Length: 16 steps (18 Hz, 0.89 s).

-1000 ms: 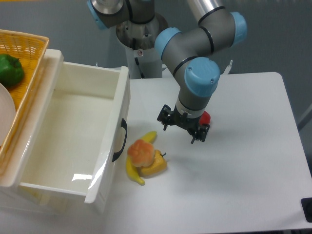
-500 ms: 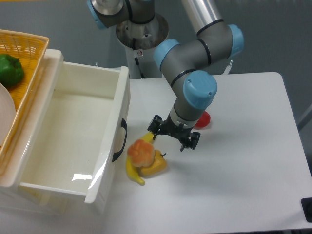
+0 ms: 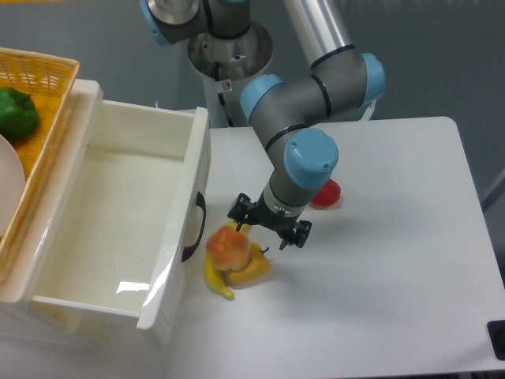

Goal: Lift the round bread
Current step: 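Move the open gripper over the round bread bun and lower it, then close the gripper around the round bread bun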

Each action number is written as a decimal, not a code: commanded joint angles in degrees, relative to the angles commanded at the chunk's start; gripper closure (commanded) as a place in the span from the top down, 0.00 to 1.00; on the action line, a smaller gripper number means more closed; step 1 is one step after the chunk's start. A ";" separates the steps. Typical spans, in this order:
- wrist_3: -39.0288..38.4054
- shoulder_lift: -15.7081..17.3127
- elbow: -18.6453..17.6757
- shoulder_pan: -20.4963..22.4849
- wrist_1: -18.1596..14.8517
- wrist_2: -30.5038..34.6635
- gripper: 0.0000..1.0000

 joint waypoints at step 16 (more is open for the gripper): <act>-2.72 -2.20 0.00 -1.67 0.09 0.00 1.00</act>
